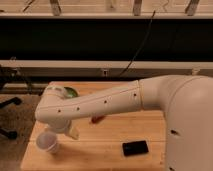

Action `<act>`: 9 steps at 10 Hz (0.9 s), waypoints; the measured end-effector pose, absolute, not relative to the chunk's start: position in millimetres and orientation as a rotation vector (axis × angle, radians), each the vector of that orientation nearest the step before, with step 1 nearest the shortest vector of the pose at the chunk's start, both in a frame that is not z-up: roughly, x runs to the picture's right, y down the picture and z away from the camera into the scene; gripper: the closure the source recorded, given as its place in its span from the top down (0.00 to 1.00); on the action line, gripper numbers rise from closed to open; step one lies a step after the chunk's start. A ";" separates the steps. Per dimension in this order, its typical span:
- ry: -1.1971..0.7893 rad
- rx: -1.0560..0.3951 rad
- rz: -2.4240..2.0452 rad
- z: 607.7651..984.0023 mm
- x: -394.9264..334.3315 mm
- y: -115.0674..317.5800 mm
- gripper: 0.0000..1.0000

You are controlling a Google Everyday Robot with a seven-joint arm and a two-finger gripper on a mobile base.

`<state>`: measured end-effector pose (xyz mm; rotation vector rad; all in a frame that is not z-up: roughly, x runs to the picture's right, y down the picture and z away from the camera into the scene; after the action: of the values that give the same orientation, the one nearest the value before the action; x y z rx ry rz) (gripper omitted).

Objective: Pick up the ceramic cup

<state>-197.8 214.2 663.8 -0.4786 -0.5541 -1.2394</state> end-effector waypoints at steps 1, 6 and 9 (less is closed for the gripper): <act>-0.568 -0.484 -1.245 665.3 -197.3 223.3 0.80; -0.623 -0.507 -1.247 680.9 -199.2 256.1 0.80; -0.638 -0.509 -1.255 683.5 -206.6 262.6 0.80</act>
<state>-206.6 262.6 683.5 -0.5088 -0.6380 -1.2546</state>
